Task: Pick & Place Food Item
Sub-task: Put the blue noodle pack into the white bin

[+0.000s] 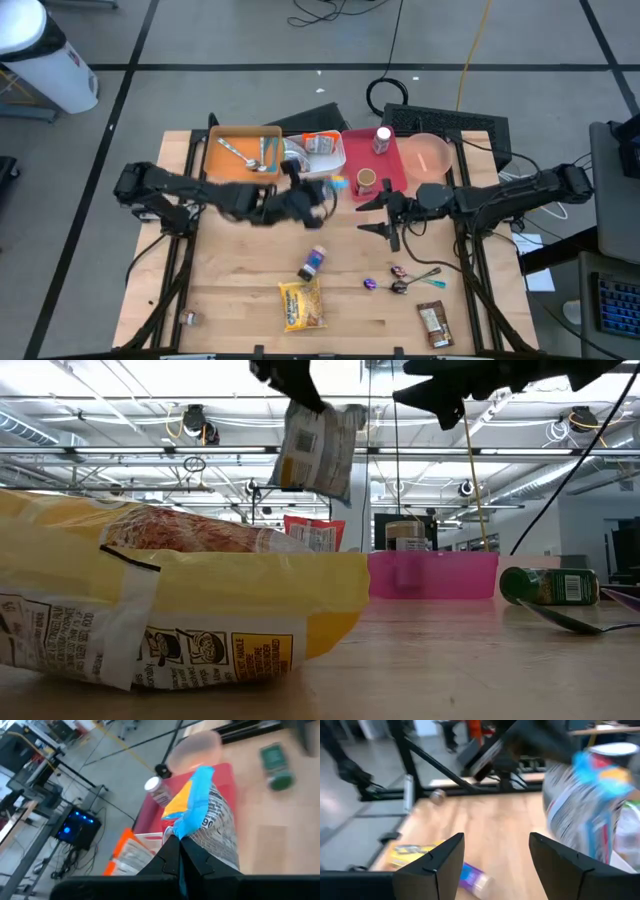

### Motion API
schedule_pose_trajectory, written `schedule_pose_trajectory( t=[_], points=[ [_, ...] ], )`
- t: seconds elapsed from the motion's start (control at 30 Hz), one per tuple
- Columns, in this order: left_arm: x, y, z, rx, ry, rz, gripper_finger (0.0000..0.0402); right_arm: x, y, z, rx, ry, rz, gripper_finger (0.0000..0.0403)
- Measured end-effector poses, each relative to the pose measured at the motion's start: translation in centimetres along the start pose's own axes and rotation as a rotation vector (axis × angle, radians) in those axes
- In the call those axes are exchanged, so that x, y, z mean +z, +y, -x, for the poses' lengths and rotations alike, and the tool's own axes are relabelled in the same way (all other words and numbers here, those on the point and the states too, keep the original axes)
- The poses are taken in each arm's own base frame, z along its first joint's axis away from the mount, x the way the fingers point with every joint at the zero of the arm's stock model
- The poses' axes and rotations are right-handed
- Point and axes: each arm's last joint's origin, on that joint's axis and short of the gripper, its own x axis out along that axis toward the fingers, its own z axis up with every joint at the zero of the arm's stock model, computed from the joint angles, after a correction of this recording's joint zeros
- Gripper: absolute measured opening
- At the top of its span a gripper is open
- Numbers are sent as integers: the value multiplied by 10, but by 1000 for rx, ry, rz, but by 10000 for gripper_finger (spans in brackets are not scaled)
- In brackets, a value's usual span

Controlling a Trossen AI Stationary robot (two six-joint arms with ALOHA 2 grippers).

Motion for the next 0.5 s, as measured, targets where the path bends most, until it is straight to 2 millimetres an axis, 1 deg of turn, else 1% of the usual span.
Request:
schedule_pose_trajectory(
  t=[0.1, 0.2, 0.33, 0.4, 0.5],
  points=[
    [-4, 24, -16, -41, 18, 5, 0, -9, -1, -1, -73, -59, 31, 216],
    [-10, 49, -37, -98, 30, 31, 0, -27, -4, 1, -99, -126, 54, 219],
    [-24, 86, -61, -165, 45, 107, 0, -51, -8, 10, -93, -223, 44, 217],
    [-28, 101, -70, -198, 26, 142, 0, -62, -10, 15, -91, -246, 41, 214],
    [-33, 118, -78, -215, 1, 158, 0, -72, -12, 20, -96, -277, 39, 211]
  ],
)
